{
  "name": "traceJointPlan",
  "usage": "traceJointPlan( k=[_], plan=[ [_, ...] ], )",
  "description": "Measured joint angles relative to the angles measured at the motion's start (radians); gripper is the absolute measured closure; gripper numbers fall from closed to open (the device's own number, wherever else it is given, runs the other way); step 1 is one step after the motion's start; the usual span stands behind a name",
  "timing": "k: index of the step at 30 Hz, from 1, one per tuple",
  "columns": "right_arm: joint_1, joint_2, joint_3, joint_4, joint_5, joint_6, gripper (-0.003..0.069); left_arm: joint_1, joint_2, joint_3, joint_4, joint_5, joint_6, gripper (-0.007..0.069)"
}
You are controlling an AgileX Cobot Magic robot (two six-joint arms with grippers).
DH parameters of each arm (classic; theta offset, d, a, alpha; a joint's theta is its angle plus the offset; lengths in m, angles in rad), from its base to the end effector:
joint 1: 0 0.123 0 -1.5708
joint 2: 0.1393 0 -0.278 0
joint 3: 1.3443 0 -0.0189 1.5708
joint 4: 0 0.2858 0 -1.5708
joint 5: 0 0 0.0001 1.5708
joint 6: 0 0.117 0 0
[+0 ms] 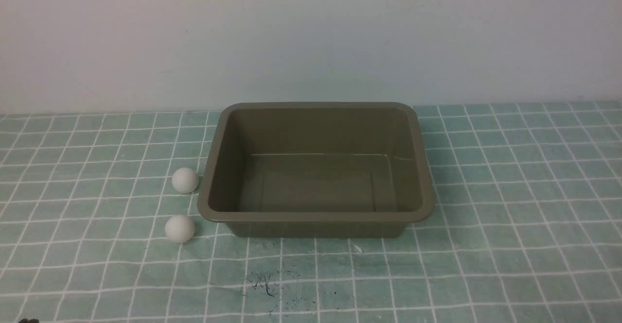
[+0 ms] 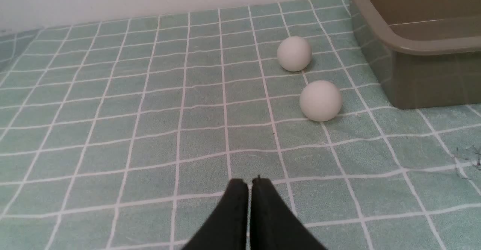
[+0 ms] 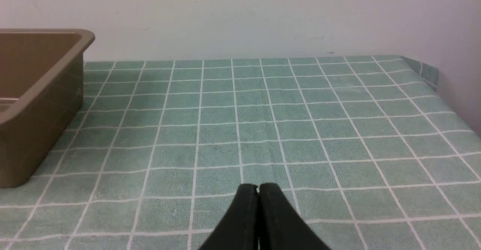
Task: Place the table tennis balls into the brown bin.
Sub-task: 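Reach for and grasp a ping pong ball on the table beside the basket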
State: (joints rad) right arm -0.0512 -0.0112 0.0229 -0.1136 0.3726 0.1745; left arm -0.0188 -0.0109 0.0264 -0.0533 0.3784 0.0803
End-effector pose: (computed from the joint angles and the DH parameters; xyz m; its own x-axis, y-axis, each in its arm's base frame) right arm 0.1193 -0.0110 0.1648 -0.2834 0.0831 -0.9554 0.1103 0.9925 0.0536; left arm 0.1194 -0.0046 0.1626 -0.3001 0.0364 -0.9532 0.0468 0.9986 0.0234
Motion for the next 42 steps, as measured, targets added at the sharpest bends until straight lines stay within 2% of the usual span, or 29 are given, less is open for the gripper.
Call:
traceJointPlan(
  k=[26, 31, 36, 39, 42],
  plan=[
    [0.0, 0.0, 0.0, 0.0, 0.0, 0.0, 0.0668, 0.0, 0.0, 0.0, 0.009, -0.001, 0.0, 0.0629],
    [0.0, 0.0, 0.0, 0.0, 0.0, 0.0, 0.0668, 0.0, 0.0, 0.001, 0.067, -0.092, -0.005, 0.0629],
    [0.0, 0.0, 0.0, 0.0, 0.0, 0.0, 0.0668, 0.0, 0.0, 0.001, 0.024, -0.231, -0.088, 0.0629],
    [0.0, 0.0, 0.0, 0.0, 0.0, 0.0, 0.0668, 0.0, 0.0, 0.001, -0.076, -0.322, -0.209, 0.0629],
    [0.0, 0.0, 0.0, 0.0, 0.0, 0.0, 0.0668, 0.0, 0.0, 0.001, -0.132, -0.378, -0.28, 0.0629]
  ],
)
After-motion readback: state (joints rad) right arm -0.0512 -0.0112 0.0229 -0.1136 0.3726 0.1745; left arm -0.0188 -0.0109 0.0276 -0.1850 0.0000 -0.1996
